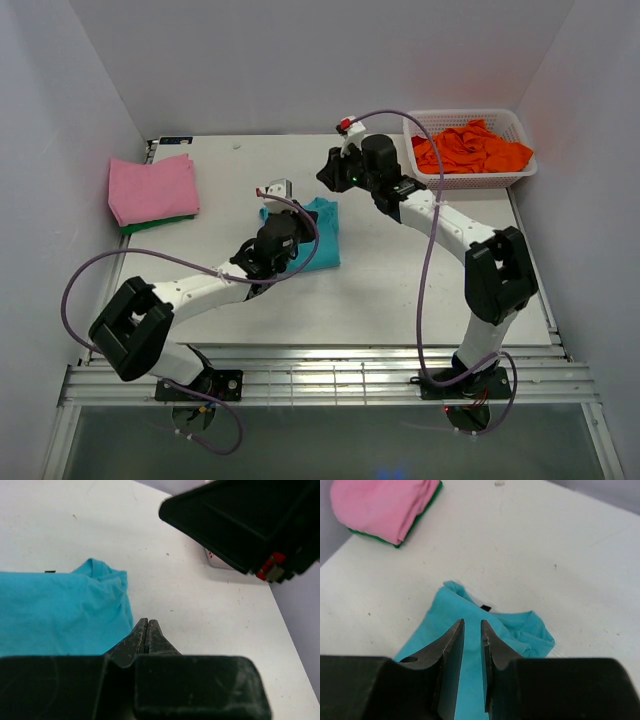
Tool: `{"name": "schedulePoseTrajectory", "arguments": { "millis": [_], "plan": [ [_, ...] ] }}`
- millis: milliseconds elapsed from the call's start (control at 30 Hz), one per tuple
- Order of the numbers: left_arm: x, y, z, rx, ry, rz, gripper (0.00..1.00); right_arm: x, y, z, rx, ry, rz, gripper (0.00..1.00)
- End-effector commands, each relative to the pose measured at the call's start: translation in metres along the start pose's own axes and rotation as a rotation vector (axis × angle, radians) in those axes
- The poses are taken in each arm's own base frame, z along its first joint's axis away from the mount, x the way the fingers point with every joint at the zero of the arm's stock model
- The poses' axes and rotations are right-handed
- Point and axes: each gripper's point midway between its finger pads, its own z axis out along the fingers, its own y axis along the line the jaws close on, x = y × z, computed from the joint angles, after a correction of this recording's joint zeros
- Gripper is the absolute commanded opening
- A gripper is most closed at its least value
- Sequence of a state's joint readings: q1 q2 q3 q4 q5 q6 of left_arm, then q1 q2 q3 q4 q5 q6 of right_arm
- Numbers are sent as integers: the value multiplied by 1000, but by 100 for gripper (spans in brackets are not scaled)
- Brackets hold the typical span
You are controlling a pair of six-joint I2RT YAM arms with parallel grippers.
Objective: Fold and stack the t-shirts
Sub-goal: Fold the tshirt
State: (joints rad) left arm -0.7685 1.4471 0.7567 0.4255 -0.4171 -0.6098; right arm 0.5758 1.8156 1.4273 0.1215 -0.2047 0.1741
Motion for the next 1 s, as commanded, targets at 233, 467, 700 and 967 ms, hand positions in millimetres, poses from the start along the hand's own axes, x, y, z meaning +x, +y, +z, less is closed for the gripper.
{"name": "schedulePoseTrajectory", "arguments": {
  "millis": [233, 467, 700, 967],
  "plan": [
    [16, 64, 4, -178, 30, 116, 1, 71, 30, -10, -118, 116, 71, 27],
    [35, 119, -8, -231, 123, 14, 72, 98, 47, -10, -193, 170, 108, 41],
    [30, 143, -17, -266, 121, -1, 75, 133, 53, 4, -224, 264, 191, 40],
    [44, 161, -12, -290, 167, -14, 75, 190, 35, 17, -102, 456, 262, 37]
  ]
}}
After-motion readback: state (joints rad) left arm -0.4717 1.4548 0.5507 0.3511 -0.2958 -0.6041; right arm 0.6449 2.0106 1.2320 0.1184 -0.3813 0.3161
